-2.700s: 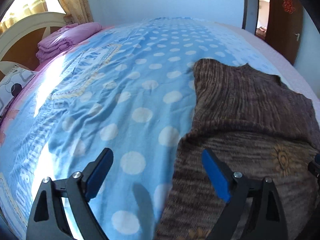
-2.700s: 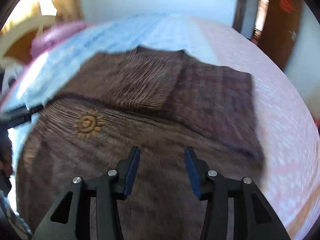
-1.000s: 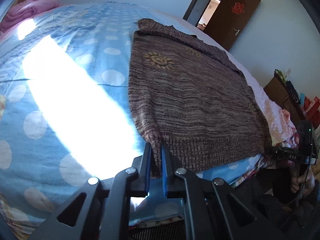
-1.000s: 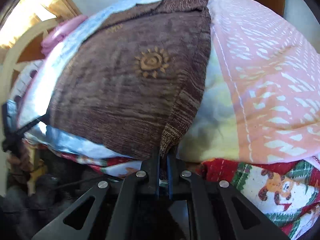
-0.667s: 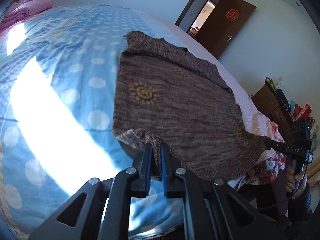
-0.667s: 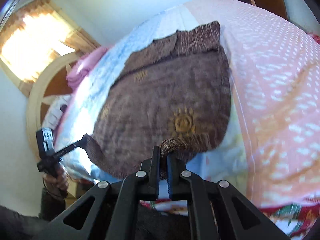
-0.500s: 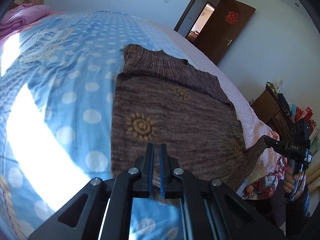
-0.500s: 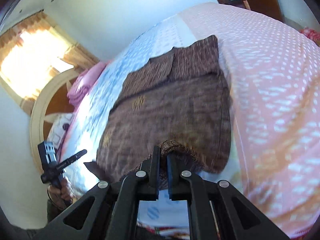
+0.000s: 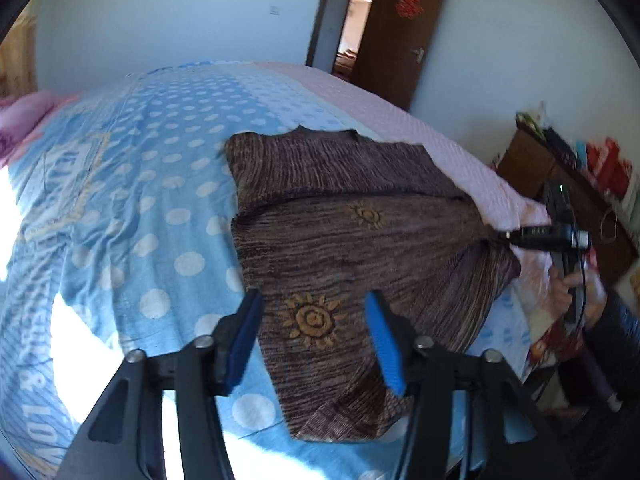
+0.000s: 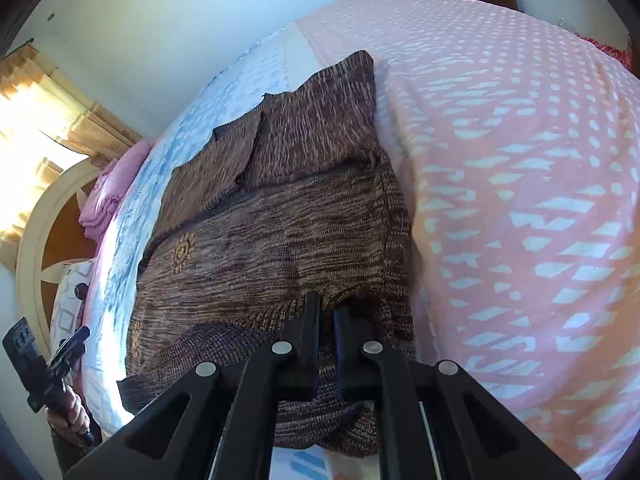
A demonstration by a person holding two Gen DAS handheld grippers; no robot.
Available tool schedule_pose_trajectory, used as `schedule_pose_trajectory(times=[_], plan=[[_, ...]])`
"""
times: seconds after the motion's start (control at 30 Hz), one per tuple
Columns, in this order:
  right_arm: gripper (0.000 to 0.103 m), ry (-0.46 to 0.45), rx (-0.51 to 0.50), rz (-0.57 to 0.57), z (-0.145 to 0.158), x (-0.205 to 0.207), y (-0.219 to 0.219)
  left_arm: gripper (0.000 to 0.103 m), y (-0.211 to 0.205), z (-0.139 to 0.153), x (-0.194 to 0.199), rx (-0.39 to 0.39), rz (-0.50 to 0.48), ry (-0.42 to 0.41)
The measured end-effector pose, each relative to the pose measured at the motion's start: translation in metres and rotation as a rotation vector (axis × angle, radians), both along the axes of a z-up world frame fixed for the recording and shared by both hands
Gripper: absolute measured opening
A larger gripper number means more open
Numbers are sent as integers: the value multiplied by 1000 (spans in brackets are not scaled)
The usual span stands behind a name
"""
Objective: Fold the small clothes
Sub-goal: 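Lift the hem with both tools and fold it toward the collar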
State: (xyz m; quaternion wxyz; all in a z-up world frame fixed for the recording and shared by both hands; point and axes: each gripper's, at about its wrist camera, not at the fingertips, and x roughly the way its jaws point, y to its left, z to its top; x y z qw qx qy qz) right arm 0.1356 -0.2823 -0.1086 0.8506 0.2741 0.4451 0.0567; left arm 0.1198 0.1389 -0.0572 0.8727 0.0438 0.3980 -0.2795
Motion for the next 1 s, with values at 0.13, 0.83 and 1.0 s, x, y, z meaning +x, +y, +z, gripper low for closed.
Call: schedule_pose_trajectory(times=[0.13,0.83,1.0], plan=[[5,-10,-4,-8,0,-3,-1,60,-20,-22,-13,135,-125,9],[7,-62,100,-26,1,-11,-12,7,-28,-40,-24,23,-162,38],[12,-184,143,-116,24,-30,-35,7,11,-41,9,-158,43,93]])
